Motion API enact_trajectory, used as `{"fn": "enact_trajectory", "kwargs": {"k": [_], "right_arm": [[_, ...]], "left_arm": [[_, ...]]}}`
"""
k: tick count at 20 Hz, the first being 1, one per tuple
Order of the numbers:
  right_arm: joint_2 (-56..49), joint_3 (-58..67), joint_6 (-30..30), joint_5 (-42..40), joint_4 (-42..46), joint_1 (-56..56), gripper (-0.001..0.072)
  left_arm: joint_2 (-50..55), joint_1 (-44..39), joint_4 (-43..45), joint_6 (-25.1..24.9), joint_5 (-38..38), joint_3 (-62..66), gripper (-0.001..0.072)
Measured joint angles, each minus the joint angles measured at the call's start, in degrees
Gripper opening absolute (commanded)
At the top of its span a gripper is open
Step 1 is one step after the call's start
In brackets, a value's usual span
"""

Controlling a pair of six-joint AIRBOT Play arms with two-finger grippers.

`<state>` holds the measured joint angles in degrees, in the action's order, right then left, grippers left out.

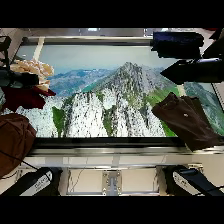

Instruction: Fold the shirts.

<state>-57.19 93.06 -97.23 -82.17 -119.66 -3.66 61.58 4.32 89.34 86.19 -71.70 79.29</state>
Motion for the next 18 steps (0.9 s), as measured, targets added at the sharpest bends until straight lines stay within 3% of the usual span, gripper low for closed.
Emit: {"fn": "enact_trajectory", "kwargs": {"k": [14, 15, 16, 17, 18], "right_arm": [[0.0, 0.0, 0.0, -1.4, 0.2, 0.0, 0.0415], [0.0, 0.0, -0.1, -1.4, 0.5, 0.0, 0.0415], [0.0, 0.0, -0.6, -1.4, 1.1, 0.0, 0.0415], [0.0, 0.0, -1.1, -1.3, 1.7, 0.0, 0.0415], [-0.1, 0.0, -1.6, -1.0, 2.6, 0.0, 0.0415]], "left_arm": [[0.0, 0.0, 0.0, 0.0, 0.0, 0.0, 0.0082], [0.1, 0.0, 0.0, 0.0, 0.2, 0.0, 0.0165], [0.2, 0.0, 0.3, -0.2, 1.2, 0.0, 0.0416], [0.5, 0.1, 1.4, -0.7, 2.6, 0.0, 0.0562], [1.0, 0.5, 3.1, -0.7, 4.3, 0.0, 0.0564]]}}
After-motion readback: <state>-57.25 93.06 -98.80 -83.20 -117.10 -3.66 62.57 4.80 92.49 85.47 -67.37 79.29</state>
